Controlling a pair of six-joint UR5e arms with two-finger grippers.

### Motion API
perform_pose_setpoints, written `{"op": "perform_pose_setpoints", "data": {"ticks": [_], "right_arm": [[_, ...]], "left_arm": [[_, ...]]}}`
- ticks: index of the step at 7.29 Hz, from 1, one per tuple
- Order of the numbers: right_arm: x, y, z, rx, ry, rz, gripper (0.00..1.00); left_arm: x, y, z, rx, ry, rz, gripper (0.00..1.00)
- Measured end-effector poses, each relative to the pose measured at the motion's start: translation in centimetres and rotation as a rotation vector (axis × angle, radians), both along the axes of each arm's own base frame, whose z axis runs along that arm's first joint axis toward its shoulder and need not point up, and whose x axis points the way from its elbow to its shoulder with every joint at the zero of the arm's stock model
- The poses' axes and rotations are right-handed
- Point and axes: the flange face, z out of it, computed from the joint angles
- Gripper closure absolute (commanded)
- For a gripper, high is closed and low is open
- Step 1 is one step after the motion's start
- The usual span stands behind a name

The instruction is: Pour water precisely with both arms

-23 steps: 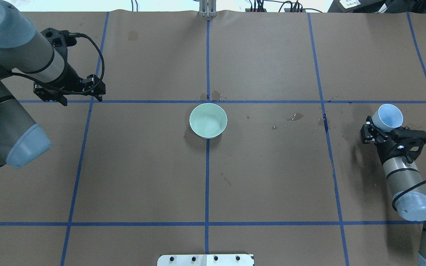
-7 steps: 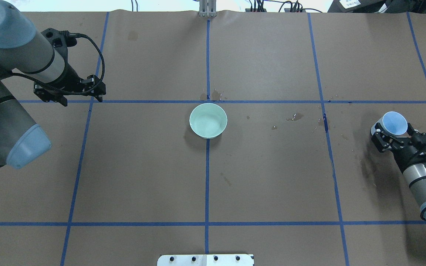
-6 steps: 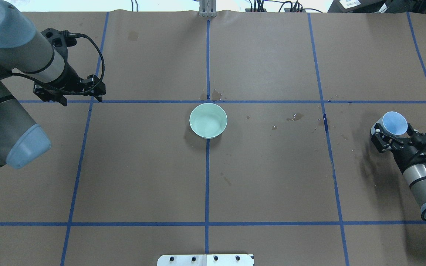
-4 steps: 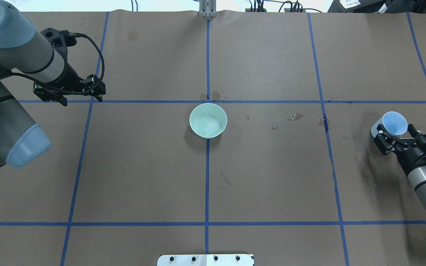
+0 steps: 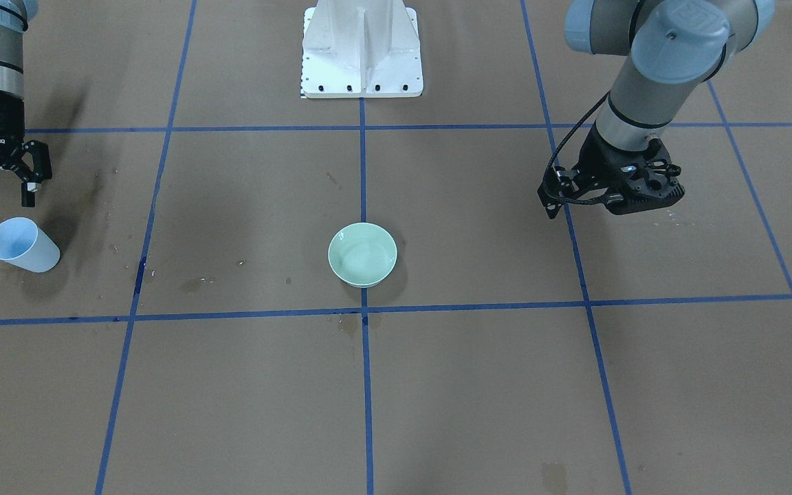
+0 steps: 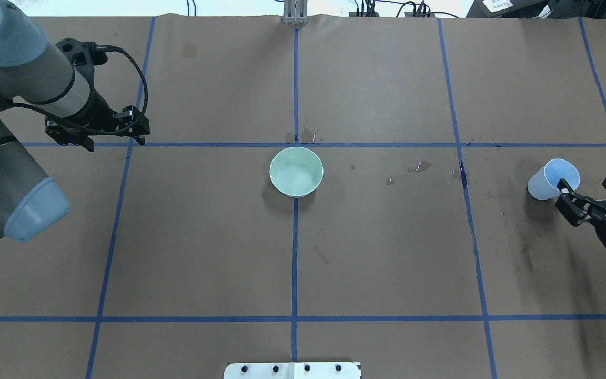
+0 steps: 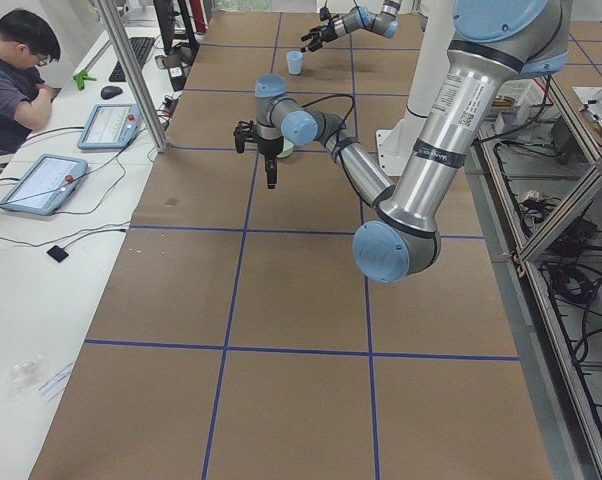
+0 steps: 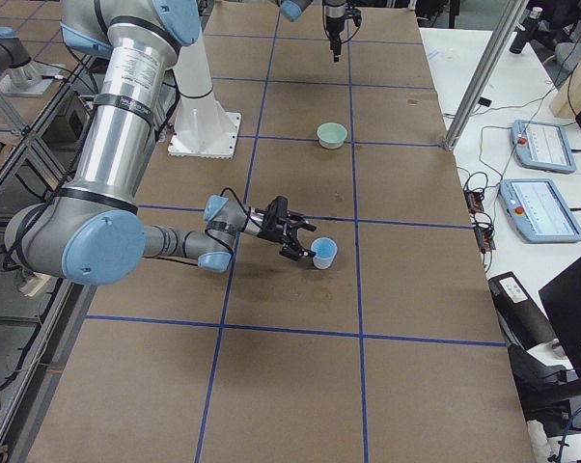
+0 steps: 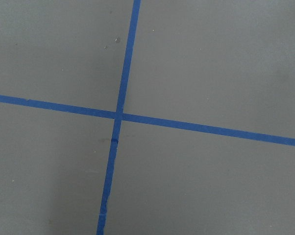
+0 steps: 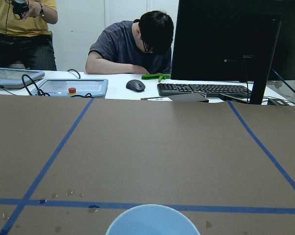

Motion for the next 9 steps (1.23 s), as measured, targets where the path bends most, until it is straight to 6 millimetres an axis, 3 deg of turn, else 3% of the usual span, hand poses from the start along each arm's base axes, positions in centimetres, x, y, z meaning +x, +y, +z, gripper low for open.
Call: {"op": "perform_pose_setpoints", "data": {"ticks": [1,3,6,9], "right_arm": [[0.8,0.1,-1.2,-0.004,0.013,-0.046,0.01],[4.2,-2.6,-2.0,-0.055,0.049,-0.149,0.01],[12.3,-10.4,-3.9,-0.207,0.023,-0.357,0.01],[20.5,-17.2,-6.8,-0.344,0.051,-0.542,0.01]], "left_arm": [[0.1,-0.1,-0.4,0.003,0.001,0.001,0.00],[1.5,-0.6,-2.5,0.003,0.020,-0.011,0.00],[5.7,-0.1,-5.8,-0.016,0.095,-0.040,0.00],[9.3,-0.7,-6.2,-0.003,0.267,-0.102,0.00]]}}
